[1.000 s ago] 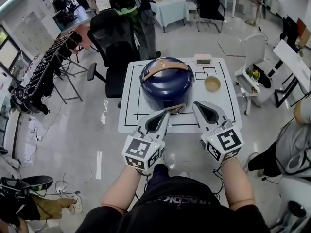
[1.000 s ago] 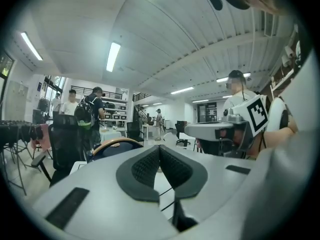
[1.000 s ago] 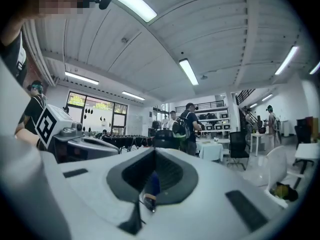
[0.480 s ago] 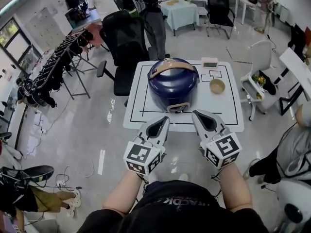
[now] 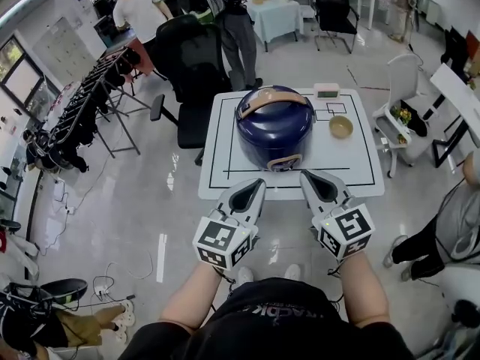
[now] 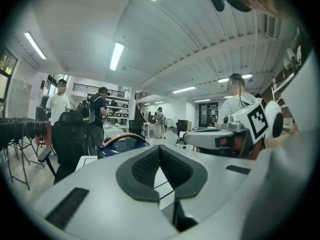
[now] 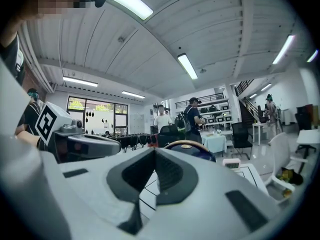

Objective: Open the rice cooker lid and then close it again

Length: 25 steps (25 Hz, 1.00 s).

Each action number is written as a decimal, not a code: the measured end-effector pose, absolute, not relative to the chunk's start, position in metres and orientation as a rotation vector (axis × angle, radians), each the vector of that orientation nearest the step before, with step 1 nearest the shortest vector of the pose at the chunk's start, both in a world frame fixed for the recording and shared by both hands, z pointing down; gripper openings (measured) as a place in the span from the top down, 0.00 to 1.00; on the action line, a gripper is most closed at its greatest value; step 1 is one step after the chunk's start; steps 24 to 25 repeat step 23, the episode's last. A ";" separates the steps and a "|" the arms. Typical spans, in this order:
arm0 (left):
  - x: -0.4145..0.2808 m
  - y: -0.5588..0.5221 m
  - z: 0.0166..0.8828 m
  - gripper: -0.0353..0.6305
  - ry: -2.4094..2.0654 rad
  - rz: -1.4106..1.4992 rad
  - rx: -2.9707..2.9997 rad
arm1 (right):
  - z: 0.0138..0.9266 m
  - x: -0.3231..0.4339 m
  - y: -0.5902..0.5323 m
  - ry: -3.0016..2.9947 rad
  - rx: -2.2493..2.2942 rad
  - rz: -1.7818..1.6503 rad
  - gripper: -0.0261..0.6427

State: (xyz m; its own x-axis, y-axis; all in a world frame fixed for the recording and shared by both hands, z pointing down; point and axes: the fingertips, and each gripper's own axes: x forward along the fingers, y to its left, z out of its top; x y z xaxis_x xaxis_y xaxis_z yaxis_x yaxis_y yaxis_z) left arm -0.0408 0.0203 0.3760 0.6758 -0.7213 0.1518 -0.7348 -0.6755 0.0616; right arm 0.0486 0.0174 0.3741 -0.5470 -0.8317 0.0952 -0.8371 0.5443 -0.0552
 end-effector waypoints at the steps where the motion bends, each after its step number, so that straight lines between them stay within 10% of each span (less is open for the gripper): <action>1: -0.043 0.020 0.376 0.94 -1.197 0.173 2.770 | 0.375 0.047 0.018 -2.705 1.474 0.149 0.96; 25: -0.065 0.015 0.376 0.94 -1.090 0.143 2.798 | 0.377 0.027 0.019 -2.642 1.573 0.163 0.96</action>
